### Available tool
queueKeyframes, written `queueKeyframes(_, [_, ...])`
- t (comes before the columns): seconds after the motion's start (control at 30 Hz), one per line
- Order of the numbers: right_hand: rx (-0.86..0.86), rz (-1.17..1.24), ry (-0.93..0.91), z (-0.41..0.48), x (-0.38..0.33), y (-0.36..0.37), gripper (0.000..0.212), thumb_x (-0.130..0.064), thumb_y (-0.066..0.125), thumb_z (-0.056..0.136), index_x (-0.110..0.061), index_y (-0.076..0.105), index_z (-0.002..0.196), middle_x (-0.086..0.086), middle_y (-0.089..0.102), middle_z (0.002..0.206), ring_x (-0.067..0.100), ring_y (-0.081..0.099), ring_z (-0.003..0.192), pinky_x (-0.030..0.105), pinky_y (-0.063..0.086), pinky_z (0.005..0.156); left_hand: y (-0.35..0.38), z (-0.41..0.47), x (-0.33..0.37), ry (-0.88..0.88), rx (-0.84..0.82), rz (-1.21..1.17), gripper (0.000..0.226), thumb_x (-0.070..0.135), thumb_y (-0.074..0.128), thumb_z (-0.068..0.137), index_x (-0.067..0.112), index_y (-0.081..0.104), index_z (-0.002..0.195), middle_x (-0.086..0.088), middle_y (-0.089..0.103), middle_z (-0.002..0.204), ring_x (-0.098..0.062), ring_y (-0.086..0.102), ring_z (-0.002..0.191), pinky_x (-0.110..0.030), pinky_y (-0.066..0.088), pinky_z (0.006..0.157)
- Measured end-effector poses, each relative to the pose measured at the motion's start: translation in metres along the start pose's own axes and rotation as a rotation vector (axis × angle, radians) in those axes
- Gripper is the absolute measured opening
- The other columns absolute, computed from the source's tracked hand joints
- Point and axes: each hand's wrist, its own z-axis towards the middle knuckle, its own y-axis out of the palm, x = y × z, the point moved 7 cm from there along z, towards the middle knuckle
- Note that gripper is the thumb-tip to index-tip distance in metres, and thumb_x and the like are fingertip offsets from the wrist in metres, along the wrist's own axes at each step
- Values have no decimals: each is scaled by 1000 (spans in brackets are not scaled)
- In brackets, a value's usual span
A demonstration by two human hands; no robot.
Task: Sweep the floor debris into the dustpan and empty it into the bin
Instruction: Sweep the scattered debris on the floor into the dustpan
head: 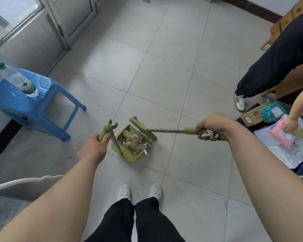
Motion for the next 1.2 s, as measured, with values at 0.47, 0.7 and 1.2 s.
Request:
queueKeyframes(0.47, [89,-128,-105,80,-70,83,6,4,52,82,1,53,77,20,59,67,24,51,50,20,34,41,-29,7,-34,-35,101,7,50,66,39,93,22,51,73,0,57,71,-29,58,75,-50,50,87])
queueKeyframes(0.7, [-107,-353,-126,71,-53,134,8,4,46,88,-2,52,89,18,52,72,24,45,54,19,33,40,-35,18,-32,-52,135,12,52,68,38,92,21,53,77,-1,58,73,-28,58,75,-51,51,86])
queueKeyframes(1.2, [-28,-260,-182,-1,5,75,22,-1,58,70,6,67,89,13,62,54,20,43,41,19,32,38,-37,10,-29,-33,115,-11,52,67,39,92,21,51,72,1,57,70,-27,57,72,-34,42,60])
